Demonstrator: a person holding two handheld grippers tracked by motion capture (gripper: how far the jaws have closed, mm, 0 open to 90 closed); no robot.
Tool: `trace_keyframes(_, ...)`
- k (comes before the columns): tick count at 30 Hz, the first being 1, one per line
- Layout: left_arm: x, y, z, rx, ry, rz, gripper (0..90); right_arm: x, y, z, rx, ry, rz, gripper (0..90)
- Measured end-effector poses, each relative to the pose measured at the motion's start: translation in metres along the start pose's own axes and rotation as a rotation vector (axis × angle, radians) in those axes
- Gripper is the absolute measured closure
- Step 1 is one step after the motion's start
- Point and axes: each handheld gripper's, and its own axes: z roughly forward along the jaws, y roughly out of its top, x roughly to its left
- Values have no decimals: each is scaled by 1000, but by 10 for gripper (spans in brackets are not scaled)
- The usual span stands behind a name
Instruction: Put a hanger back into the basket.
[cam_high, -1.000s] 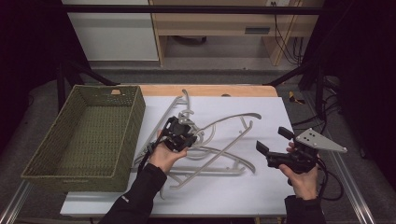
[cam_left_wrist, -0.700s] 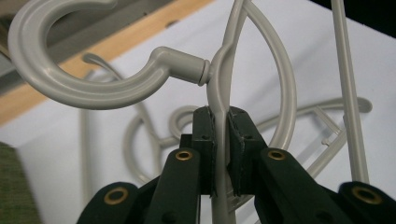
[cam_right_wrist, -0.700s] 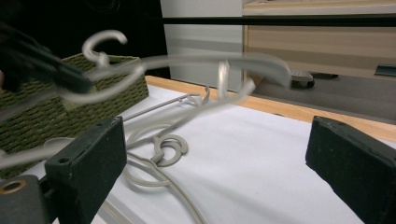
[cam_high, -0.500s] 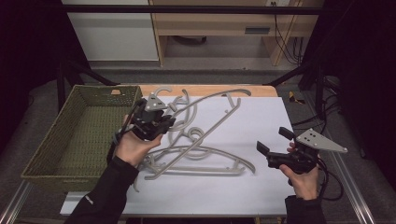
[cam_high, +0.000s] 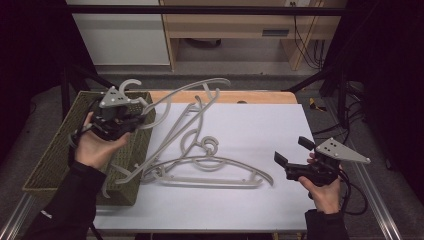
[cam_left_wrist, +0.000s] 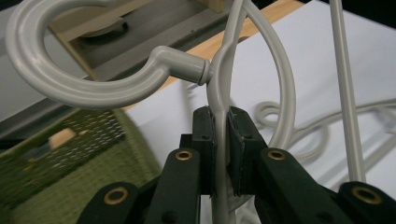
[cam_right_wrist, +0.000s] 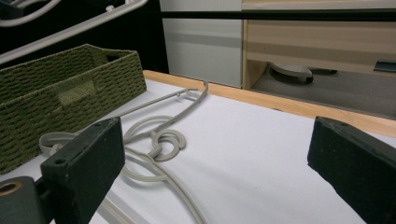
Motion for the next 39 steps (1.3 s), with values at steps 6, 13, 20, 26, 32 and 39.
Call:
trace_keyframes(6,31,-7,-6,6,65,-5,823,1,-1,3,10,4,3,40)
trace_keyframes(13,64,-14,-3,6,83,-19,822,2,-1,5,22,8,-3,35)
trace_keyframes(20,100,-37,2,28,131,-2,823,1,-3,7,19,6,-3,35)
trace_keyframes(26,117,-56,5,38,183,7,822,1,-4,9,32,4,-4,34)
trace_keyframes(32,132,-79,8,56,222,-8,822,1,-4,9,26,8,-4,32)
trace_keyframes(39,143,-97,7,70,234,-29,823,2,-4,10,32,1,-9,30)
